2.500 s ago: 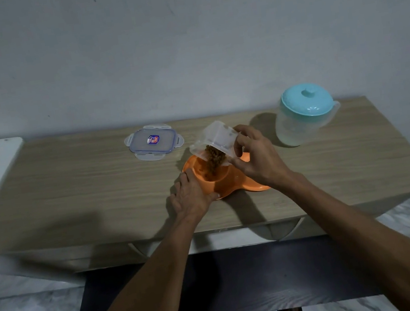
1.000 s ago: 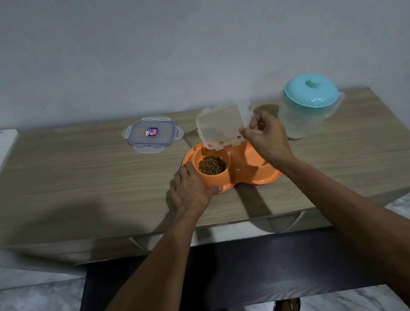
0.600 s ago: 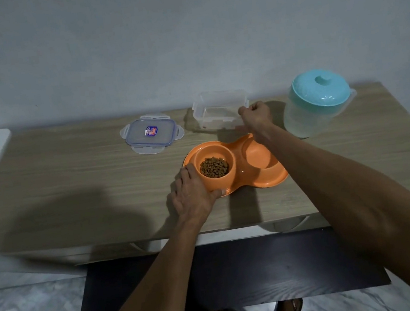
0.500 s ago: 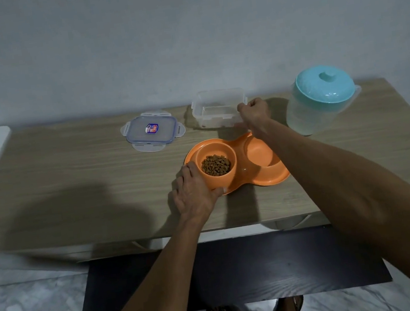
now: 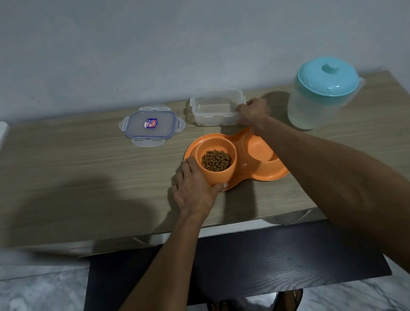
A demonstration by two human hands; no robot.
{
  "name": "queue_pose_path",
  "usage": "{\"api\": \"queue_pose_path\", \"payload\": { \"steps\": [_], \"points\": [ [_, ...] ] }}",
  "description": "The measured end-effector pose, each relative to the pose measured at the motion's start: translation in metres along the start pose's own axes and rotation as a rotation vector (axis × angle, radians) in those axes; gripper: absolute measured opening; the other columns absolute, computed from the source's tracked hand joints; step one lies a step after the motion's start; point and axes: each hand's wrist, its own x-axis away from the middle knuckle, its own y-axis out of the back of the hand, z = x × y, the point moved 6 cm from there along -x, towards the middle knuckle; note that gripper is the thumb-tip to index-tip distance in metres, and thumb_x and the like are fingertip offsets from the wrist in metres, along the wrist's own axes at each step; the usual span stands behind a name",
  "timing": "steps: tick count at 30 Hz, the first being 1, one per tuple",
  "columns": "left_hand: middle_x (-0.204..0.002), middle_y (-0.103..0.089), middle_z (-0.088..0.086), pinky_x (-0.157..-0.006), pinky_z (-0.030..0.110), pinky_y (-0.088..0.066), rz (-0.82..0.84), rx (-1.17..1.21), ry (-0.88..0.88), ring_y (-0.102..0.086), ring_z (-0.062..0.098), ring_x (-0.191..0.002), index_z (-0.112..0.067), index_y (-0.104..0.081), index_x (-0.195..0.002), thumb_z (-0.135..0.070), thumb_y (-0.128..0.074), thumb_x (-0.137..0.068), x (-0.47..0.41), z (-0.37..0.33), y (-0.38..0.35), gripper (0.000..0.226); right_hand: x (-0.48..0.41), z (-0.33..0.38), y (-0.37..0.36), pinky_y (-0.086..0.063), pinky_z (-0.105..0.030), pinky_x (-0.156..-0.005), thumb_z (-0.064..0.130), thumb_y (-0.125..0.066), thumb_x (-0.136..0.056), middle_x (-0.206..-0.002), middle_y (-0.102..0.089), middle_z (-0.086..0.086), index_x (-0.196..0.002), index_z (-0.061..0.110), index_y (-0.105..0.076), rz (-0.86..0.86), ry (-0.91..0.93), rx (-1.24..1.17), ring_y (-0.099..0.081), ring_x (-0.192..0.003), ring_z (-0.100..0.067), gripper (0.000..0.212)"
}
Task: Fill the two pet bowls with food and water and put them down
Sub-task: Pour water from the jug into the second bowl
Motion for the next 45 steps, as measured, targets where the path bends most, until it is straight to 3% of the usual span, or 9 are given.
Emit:
{"api": "queue_pose_path", "payload": {
  "steps": [5, 13, 21, 28, 32, 35, 39, 42, 45],
  "points": [
    [-0.156, -0.029, 0.009, -0.108, 0.051, -0.037, -0.012, -0.001, -0.016, -0.032, 0.031, -0.143, -0.015, -0.014, -0.153, -0.066, -0.076, -0.067, 0.002, 0.0, -0.001, 0.118, 0.026, 0.006, 0.027, -0.051, -0.033, -0.087, 0.024, -0.059, -0.09, -0.1, -0.066, -0.009, -0.102, 0.006, -0.07, -0.049, 0.071, 0.02, -0.059, -0.094, -0.025, 0.024],
    [-0.159, -0.026, 0.014, -0.113, 0.049, -0.035, -0.151, -0.039, -0.088, -0.029, 0.032, -0.146, -0.01, -0.013, -0.155, -0.079, -0.063, -0.067, 0.014, -0.032, 0.015, 0.122, 0.055, -0.02, 0.101, -0.047, -0.038, -0.089, 0.026, -0.055, -0.092, -0.103, -0.07, -0.018, -0.098, 0.002, -0.069, -0.164, 0.188, 0.048, -0.061, -0.102, -0.033, 0.028],
    [-0.156, -0.031, 0.011, -0.112, 0.049, -0.029, -0.018, -0.094, -0.283, -0.031, 0.03, -0.142, -0.009, -0.021, -0.153, -0.078, -0.062, -0.069, 0.005, -0.118, -0.005, 0.116, 0.038, -0.063, 0.174, -0.043, -0.032, -0.075, 0.02, -0.055, -0.09, -0.087, -0.066, -0.016, -0.087, 0.001, -0.069, -0.241, 0.103, 0.044, -0.06, -0.088, -0.03, 0.024],
    [-0.162, -0.023, 0.014, -0.119, 0.054, -0.015, 0.073, -0.154, -0.195, -0.013, 0.03, -0.152, -0.007, -0.014, -0.156, -0.081, -0.058, -0.07, -0.004, -0.13, -0.024, 0.122, 0.004, -0.077, 0.226, -0.045, -0.043, -0.096, 0.023, -0.044, -0.096, -0.12, -0.064, -0.02, -0.114, -0.001, -0.065, -0.406, -0.147, -0.183, -0.058, -0.112, -0.039, 0.037],
    [-0.16, -0.027, 0.013, -0.12, 0.054, -0.017, 0.052, -0.168, -0.186, -0.016, 0.029, -0.151, -0.008, -0.019, -0.155, -0.077, -0.059, -0.073, -0.007, -0.129, -0.025, 0.114, -0.03, -0.062, 0.234, -0.047, -0.047, -0.1, 0.03, -0.04, -0.093, -0.123, -0.062, -0.018, -0.118, 0.003, -0.062, -0.388, -0.178, -0.387, -0.057, -0.115, -0.039, 0.043],
    [-0.16, -0.028, 0.013, -0.12, 0.053, -0.017, 0.044, -0.168, -0.182, -0.017, 0.028, -0.151, -0.009, -0.02, -0.155, -0.074, -0.061, -0.075, -0.007, -0.129, -0.026, 0.111, -0.045, -0.049, 0.233, -0.044, -0.036, -0.09, 0.032, -0.04, -0.096, -0.113, -0.068, -0.015, -0.105, 0.004, -0.068, -0.361, -0.158, -0.43, -0.059, -0.108, -0.033, 0.042],
    [-0.161, -0.025, 0.012, -0.121, 0.052, -0.013, 0.059, -0.143, -0.158, -0.013, 0.026, -0.152, -0.01, -0.019, -0.155, -0.071, -0.063, -0.076, -0.008, -0.13, -0.027, 0.11, -0.055, -0.04, 0.225, -0.045, -0.036, -0.077, 0.042, -0.052, -0.091, -0.077, -0.064, -0.004, -0.063, 0.014, -0.059, -0.306, -0.18, -0.496, -0.059, -0.084, -0.026, 0.04],
    [-0.161, -0.026, 0.011, -0.121, 0.052, -0.013, 0.056, -0.135, -0.147, -0.013, 0.026, -0.152, -0.01, -0.019, -0.155, -0.071, -0.064, -0.075, -0.008, -0.129, -0.028, 0.11, -0.061, -0.039, 0.223, -0.049, -0.036, -0.077, 0.042, -0.063, -0.082, -0.085, -0.066, -0.005, -0.068, 0.014, -0.062, -0.282, -0.188, -0.48, -0.06, -0.081, -0.025, 0.031],
    [-0.16, -0.027, 0.01, -0.121, 0.053, -0.014, 0.05, -0.117, -0.138, -0.014, 0.026, -0.152, -0.011, -0.021, -0.154, -0.07, -0.066, -0.074, -0.008, -0.127, -0.029, 0.109, -0.065, -0.038, 0.225, -0.045, -0.033, -0.058, 0.03, -0.066, -0.074, -0.072, -0.064, -0.002, -0.069, 0.012, -0.065, -0.251, -0.188, -0.484, -0.056, -0.066, -0.023, 0.019]
  ]
}}
